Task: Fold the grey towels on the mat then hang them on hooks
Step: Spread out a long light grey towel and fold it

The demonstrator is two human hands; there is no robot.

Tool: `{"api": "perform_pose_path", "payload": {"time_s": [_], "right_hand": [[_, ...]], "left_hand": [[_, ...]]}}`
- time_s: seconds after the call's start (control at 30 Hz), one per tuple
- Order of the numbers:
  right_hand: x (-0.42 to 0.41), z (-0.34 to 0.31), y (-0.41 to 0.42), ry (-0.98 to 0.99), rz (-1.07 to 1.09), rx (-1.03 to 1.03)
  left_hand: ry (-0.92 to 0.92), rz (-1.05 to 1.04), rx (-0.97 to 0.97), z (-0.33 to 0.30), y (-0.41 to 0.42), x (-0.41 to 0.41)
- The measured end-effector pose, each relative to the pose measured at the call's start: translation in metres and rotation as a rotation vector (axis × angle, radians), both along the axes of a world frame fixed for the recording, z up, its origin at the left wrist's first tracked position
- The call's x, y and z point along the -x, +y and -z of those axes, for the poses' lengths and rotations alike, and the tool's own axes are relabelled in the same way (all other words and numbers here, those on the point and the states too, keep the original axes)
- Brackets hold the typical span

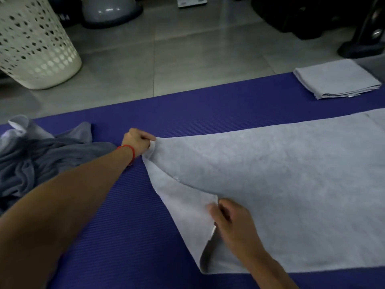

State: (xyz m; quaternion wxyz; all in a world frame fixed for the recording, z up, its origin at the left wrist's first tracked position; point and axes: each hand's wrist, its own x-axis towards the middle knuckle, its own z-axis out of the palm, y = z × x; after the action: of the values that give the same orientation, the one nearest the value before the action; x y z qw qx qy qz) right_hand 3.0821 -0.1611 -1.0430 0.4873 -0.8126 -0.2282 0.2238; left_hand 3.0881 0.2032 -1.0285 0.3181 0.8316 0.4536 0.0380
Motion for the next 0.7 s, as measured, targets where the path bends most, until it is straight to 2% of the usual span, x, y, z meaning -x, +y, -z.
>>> {"api": "perform_pose_path", "payload": {"time_s": [0.07, 0.13, 0.27, 0.43, 0.53, 0.7], "right_hand": [[-0.019, -0.006, -0.019, 0.089, 0.128, -0.043], [-0.04, -0.017, -0.042, 0.109, 0.219, -0.062], [-0.089, -0.046, -0.096, 0.125, 0.224, 0.021], [-0.155, -0.083, -0.176, 0.104, 0.309, 0.144], [-0.186, -0.091, -0.225, 0.035, 0.404, 0.224], [-0.209, -0.072, -0.304, -0.005, 0.655, 0.229]], "left_hand": [[-0.063, 0.131, 0.102, -0.017, -0.012, -0.007], [-0.081, 0.289, 0.113, -0.033, -0.025, -0.015], [-0.139, 0.494, -0.101, -0.058, -0.051, -0.045], [-0.229, 0.659, -0.179, -0.085, -0.116, -0.116], [-0.258, 0.687, -0.186, -0.087, -0.163, -0.171], [-0.237, 0.612, -0.033, -0.07, -0.249, -0.263]]}}
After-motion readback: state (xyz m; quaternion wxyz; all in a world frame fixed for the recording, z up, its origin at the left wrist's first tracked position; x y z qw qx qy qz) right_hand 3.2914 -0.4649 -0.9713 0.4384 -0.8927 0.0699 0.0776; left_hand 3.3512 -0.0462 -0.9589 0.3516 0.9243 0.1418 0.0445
